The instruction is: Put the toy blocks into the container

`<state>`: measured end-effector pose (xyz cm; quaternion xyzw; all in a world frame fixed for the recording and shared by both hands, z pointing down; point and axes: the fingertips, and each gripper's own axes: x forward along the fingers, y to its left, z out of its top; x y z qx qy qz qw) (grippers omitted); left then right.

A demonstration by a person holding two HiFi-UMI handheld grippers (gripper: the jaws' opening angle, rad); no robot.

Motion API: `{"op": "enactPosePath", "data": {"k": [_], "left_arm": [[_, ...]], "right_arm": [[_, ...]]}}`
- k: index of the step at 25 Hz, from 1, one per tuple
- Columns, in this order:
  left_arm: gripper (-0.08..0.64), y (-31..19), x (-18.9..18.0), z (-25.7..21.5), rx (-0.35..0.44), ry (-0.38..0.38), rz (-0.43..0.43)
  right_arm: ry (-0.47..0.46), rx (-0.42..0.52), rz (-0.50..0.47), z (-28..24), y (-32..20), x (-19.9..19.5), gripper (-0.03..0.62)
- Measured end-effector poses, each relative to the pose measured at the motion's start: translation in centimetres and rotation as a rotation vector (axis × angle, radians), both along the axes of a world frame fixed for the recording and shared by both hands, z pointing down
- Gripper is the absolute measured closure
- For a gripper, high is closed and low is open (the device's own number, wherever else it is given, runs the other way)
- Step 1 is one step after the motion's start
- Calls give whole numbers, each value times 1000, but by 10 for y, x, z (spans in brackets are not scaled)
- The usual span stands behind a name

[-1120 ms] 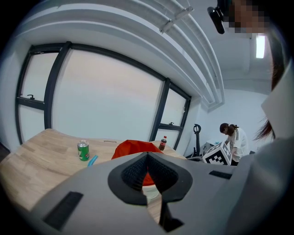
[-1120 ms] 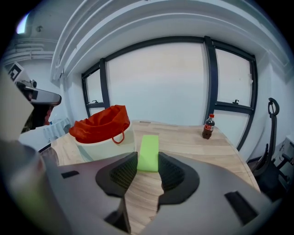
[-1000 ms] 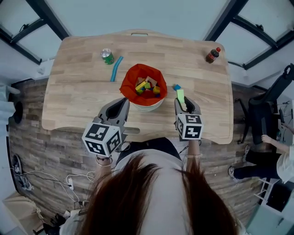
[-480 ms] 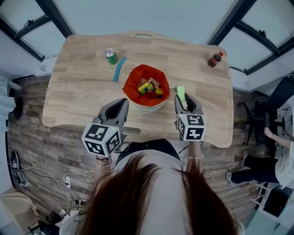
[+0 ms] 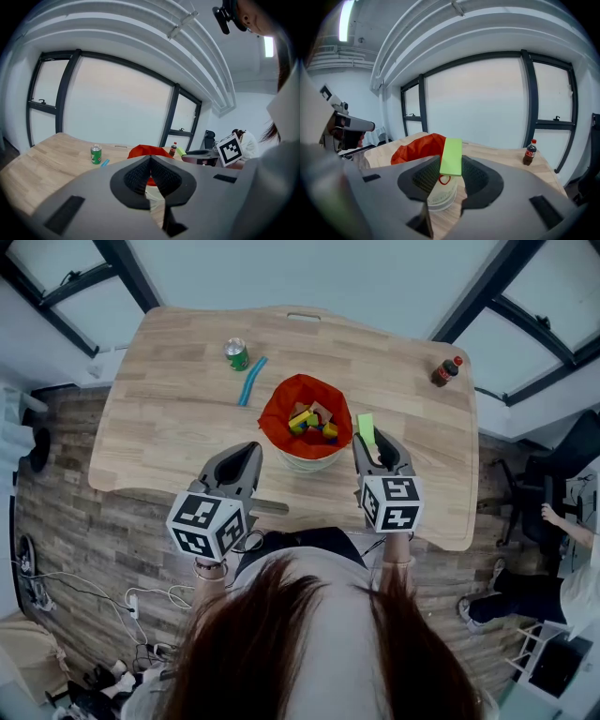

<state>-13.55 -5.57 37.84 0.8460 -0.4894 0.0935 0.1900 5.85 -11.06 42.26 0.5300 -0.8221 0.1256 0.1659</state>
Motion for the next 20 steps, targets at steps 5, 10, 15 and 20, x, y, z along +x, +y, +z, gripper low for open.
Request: {"op": "enactPosePath", "data": {"k": [5, 10, 15, 20], "left_arm": [[551, 5, -10, 0, 1, -1, -28], [551, 8, -23, -1, 3, -2, -60], [551, 8, -31, 0, 2, -2, -80], [551, 9, -36, 0, -2, -3, -95]], "right_arm": [[-16, 19, -48, -8, -2, -18, 440], [-23, 26, -83, -9, -4, -33, 439], [1, 18, -116, -4, -6, -44, 439], [19, 9, -137, 0, -7, -52, 439]]}}
